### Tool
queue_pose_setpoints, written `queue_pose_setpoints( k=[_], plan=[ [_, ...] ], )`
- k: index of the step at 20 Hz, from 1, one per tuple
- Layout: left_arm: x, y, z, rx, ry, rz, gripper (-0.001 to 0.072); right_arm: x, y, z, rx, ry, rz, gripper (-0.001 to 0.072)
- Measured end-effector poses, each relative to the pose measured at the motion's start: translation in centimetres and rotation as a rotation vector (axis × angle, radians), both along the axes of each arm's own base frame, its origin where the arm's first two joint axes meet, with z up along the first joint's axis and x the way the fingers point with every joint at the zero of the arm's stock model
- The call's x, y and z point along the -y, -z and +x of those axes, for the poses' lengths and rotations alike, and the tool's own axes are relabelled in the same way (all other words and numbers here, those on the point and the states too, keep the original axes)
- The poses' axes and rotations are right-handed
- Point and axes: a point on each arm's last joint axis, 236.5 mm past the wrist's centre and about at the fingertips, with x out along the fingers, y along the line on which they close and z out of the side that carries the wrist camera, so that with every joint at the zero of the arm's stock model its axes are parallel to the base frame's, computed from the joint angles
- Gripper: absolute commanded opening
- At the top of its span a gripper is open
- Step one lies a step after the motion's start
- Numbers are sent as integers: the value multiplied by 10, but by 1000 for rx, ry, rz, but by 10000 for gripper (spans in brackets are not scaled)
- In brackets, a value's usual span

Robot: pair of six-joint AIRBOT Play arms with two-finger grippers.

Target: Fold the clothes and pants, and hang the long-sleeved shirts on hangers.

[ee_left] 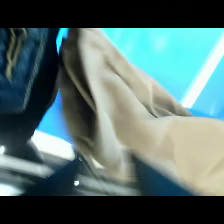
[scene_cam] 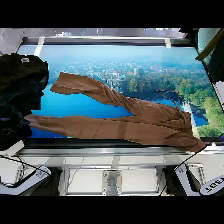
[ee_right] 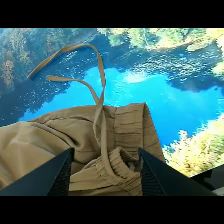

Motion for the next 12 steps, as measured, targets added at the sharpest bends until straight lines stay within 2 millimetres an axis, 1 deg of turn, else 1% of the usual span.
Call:
queue_pose_setpoints(
  k=[1,2,3,4,6,7,8,9,10,11,12],
  plan=[
    [2,-5,-1,-3,5,-3,720,0,0,0,1,-2,-2,447],
    [4,-12,2,15,10,-10,719,0,-1,0,1,-3,-3,446],
    [7,-25,11,59,6,-21,719,0,-1,0,2,-3,-4,446],
    [11,-40,26,125,0,-37,719,0,-1,1,4,-4,-4,446],
    [19,-78,71,310,2,-29,718,0,-2,5,16,-7,-7,446],
    [22,-92,93,380,8,-6,718,0,-2,9,20,-13,-11,446],
    [27,-102,115,432,23,20,718,-3,-1,15,24,-29,-8,446],
    [35,-108,139,465,41,42,718,-7,0,21,26,-48,-5,446],
    [45,-108,161,469,64,60,718,-11,3,29,28,-70,-2,446],
    [54,-102,181,454,82,77,718,-14,6,37,28,-88,-3,446],
    [62,-92,200,422,94,92,717,-19,11,47,27,-112,2,446]
  ],
)
